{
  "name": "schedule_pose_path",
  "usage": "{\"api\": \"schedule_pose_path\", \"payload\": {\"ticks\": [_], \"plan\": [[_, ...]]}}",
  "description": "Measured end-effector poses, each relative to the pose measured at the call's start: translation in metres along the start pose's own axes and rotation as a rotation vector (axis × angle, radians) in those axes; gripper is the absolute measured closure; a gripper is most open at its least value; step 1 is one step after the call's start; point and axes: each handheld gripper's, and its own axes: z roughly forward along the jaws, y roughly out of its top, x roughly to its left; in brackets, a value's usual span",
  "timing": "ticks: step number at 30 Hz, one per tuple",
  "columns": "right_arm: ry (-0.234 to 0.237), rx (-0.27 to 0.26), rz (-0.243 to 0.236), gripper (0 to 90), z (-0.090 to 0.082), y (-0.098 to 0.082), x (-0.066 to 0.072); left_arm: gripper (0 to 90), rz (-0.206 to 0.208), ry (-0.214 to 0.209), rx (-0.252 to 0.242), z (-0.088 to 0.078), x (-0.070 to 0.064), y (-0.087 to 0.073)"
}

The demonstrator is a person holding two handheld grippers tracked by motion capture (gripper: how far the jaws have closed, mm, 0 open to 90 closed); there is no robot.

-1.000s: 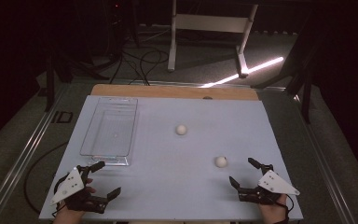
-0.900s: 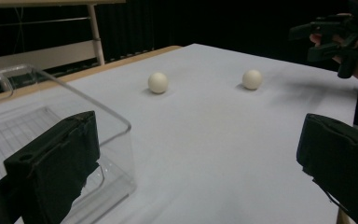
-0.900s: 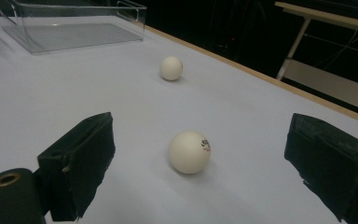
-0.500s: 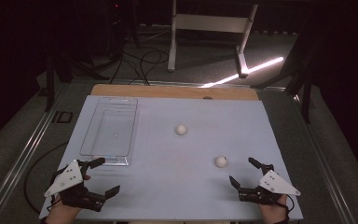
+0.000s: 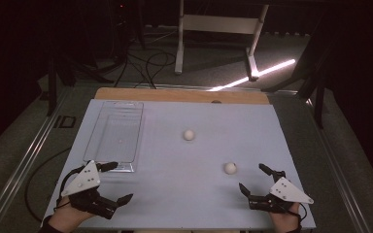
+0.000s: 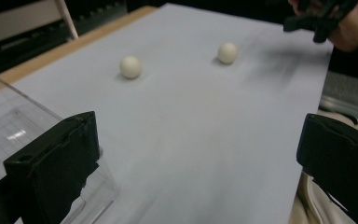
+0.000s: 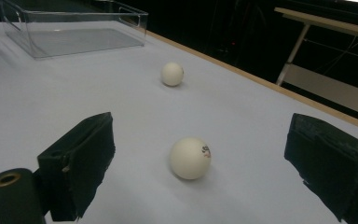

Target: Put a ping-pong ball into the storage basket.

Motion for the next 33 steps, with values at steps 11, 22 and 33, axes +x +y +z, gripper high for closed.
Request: {"api": "schedule_pose_path", "payload": {"ticks": [11,22,33], "plan": [[-0.006,-0.007,-0.002,8.3,0.0,0.001,0.0,0.3,0.039,-0.038,0.15,0.02,-0.004,0.013],[-0.004,-0.002,0.0,8.3,0.0,0.0,0.0,0.3,0.05,-0.101,0.263,0.039,-0.007,0.022],[-0.007,-0.006,-0.001,8.3,0.0,0.001,0.0,0.3,0.065,-0.149,0.328,0.061,-0.008,0.031]]}}
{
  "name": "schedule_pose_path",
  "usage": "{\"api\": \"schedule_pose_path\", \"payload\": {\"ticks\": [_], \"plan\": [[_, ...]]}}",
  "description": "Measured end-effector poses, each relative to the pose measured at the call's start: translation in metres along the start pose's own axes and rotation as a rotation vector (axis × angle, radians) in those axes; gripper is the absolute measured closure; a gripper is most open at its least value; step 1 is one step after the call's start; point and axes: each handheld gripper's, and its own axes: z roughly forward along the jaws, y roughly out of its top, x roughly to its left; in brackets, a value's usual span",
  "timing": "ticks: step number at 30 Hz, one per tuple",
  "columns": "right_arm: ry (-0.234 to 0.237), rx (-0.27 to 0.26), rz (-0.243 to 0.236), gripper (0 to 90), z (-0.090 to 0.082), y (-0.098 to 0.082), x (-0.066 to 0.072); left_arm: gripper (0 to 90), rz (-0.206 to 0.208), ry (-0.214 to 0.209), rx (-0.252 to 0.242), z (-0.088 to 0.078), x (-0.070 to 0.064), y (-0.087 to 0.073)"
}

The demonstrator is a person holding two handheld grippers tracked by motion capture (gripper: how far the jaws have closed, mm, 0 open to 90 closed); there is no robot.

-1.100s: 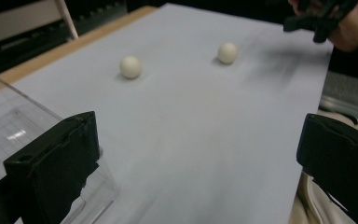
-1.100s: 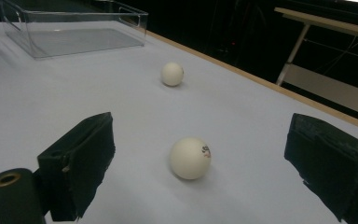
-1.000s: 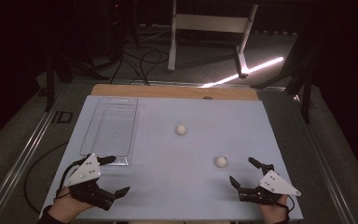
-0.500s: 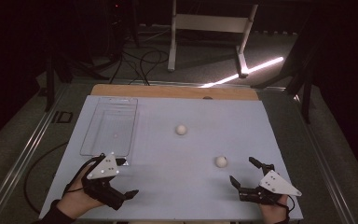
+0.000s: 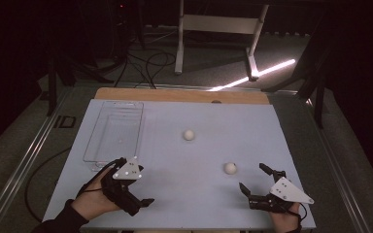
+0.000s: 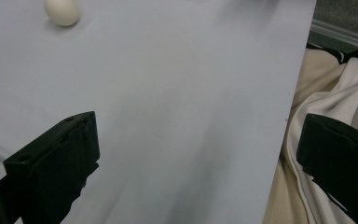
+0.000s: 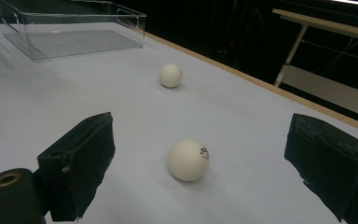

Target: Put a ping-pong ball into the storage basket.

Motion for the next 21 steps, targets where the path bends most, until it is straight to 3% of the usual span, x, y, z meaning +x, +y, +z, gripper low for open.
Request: {"api": "schedule_pose_path", "payload": {"ticks": [13,21], "plan": [[0.003,0.006,0.006,8.3,0.0,0.0,0.0,0.3,0.068,-0.046,0.091,0.019,0.001,0.027],[0.0,0.002,0.004,8.3,0.0,0.0,0.0,0.3,0.079,-0.071,0.106,0.031,-0.001,0.041]]}}
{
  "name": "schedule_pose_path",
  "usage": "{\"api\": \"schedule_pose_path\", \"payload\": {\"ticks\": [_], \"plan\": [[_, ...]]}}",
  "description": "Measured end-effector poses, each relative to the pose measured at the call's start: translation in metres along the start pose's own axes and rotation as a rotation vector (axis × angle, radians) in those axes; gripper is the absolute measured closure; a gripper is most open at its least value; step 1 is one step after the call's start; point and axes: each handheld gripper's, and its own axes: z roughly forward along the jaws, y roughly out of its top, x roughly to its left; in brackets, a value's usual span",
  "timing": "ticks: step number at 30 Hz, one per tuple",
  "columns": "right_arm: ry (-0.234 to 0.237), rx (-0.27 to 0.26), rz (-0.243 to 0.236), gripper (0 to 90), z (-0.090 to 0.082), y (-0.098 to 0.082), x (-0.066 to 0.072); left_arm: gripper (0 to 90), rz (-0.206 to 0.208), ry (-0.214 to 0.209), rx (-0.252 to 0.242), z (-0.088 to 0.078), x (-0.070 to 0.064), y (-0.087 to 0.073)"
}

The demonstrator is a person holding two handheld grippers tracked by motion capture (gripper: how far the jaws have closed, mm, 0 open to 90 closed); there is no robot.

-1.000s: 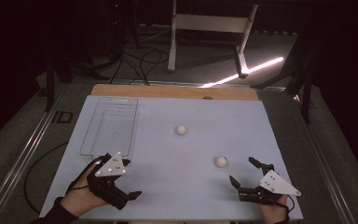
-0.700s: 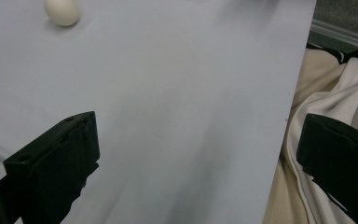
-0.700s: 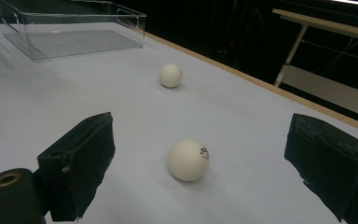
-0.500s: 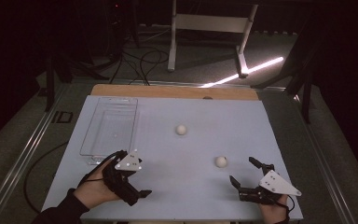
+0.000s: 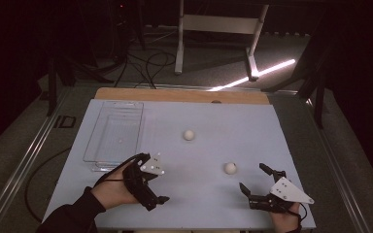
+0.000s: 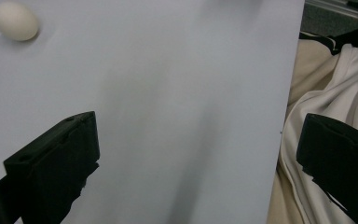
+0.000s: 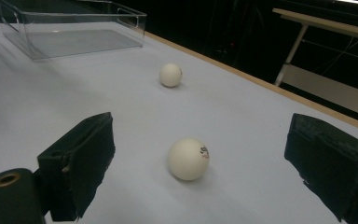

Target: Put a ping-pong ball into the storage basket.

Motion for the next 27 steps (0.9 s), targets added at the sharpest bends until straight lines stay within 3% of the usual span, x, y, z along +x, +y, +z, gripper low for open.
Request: {"api": "schedule_pose_path", "payload": {"ticks": [10,27], "plan": [[-0.013,0.007,-0.001,8.3,0.0,0.0,-0.001,0.4,-0.003,-0.039,0.033,0.012,0.003,0.012],[-0.022,0.021,-0.01,8.3,0.001,0.0,-0.001,0.4,0.037,-0.095,0.154,0.035,0.003,0.037]]}}
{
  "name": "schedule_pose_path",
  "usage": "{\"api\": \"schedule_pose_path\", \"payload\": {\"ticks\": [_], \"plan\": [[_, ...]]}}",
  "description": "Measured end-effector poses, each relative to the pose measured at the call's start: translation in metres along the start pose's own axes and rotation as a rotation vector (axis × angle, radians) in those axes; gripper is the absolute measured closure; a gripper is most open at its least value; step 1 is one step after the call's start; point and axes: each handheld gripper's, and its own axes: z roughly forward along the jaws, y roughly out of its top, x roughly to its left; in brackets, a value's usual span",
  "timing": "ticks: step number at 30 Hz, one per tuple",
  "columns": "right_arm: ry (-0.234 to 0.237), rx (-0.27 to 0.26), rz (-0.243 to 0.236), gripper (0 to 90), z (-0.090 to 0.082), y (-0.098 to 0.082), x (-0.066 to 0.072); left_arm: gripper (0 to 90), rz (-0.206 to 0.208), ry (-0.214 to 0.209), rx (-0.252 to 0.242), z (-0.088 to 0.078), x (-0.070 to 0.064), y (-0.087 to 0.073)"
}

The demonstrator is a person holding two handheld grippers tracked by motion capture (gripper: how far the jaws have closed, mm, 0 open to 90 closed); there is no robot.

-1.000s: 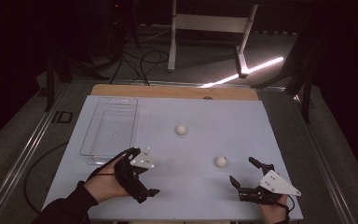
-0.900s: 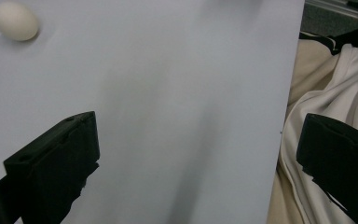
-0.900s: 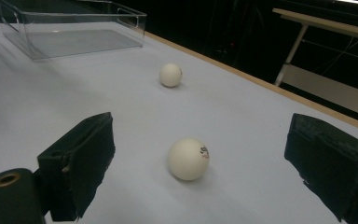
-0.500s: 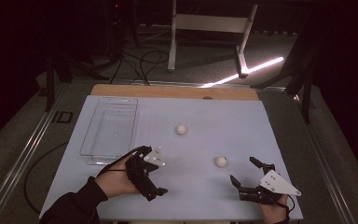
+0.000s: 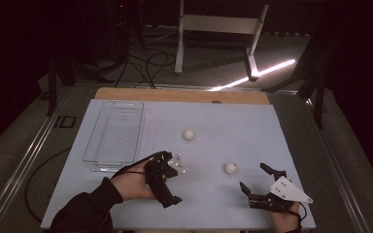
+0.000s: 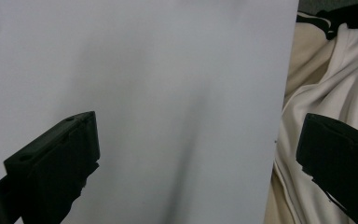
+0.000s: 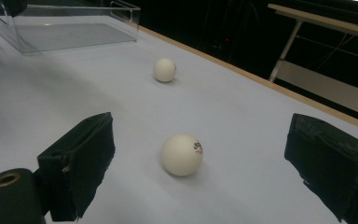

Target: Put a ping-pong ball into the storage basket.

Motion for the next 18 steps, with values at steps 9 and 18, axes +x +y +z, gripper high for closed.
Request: {"api": "schedule_pose_path", "payload": {"ticks": [9,18], "plan": [[-0.001,0.005,-0.001,8.3,0.0,0.0,0.0,0.4,0.013,-0.02,0.019,0.01,0.006,0.02],[0.003,0.008,-0.004,8.3,0.001,0.0,0.001,0.4,0.006,-0.043,0.0,0.018,0.008,0.03]]}}
